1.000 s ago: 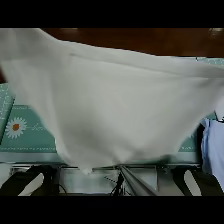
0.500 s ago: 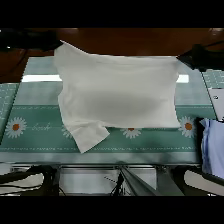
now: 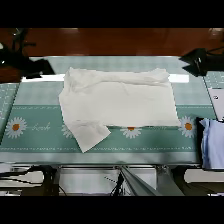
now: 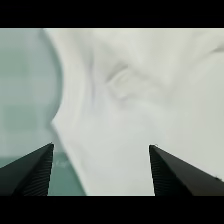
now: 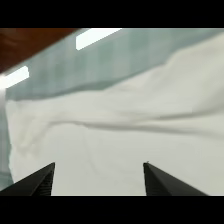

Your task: Fold the shirts.

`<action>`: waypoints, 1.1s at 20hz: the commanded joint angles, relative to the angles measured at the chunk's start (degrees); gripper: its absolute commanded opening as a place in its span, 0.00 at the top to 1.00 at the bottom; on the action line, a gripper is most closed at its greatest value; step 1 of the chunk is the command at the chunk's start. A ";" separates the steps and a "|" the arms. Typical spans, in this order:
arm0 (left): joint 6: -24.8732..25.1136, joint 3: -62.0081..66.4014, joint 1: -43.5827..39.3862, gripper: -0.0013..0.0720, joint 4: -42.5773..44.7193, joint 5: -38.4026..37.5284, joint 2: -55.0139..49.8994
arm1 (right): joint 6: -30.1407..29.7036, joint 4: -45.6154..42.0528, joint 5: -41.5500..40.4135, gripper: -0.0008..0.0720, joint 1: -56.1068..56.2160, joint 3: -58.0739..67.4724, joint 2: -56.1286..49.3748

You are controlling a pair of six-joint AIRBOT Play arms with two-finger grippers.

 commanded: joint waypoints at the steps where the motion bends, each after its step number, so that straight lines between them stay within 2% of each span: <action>1: -0.59 -15.39 8.17 0.02 -4.55 -8.22 3.72 | 1.70 -19.12 9.79 0.13 -4.83 -8.24 5.33; 3: 2.51 -28.44 10.71 0.02 -9.55 -5.38 7.41 | 2.03 -19.32 2.21 0.13 -6.38 -22.53 12.17; 5: 6.99 -39.67 12.48 0.02 -15.80 0.00 11.06 | 1.95 -14.64 -5.03 0.13 -6.54 -36.48 19.30; 8: 8.92 -49.37 13.68 0.02 -21.55 7.08 12.63 | -1.57 -4.70 -10.38 0.13 -6.51 -50.07 28.17; 11: 17.79 -55.08 11.69 0.02 -35.04 13.84 12.57 | -3.17 -1.27 -9.40 0.13 -6.49 -54.01 32.50; 13: 20.44 -56.59 9.27 0.02 -40.24 18.91 12.37 | -3.08 -1.20 -8.15 0.13 -6.51 -54.07 33.51; 16: 21.84 -56.54 4.04 0.04 -41.68 23.47 12.07 | -2.03 -1.01 -7.96 0.13 -7.08 -53.77 33.48; 17: 21.84 -56.37 3.02 0.37 -41.62 24.02 12.02 | -1.77 -3.54 -8.81 0.13 -8.87 -52.33 33.48; 18: 21.84 -55.98 2.99 0.93 -41.64 23.34 12.04 | 2.14 -8.28 -9.14 0.13 -12.07 -50.07 33.48; 19: 22.14 -55.12 3.39 0.95 -41.64 21.57 12.07 | 5.42 -12.94 -8.31 0.13 -15.72 -48.24 33.48; 22: 23.78 -52.04 4.31 0.95 -41.70 16.98 12.07 | 10.43 -23.71 -2.69 0.13 -21.40 -49.48 33.48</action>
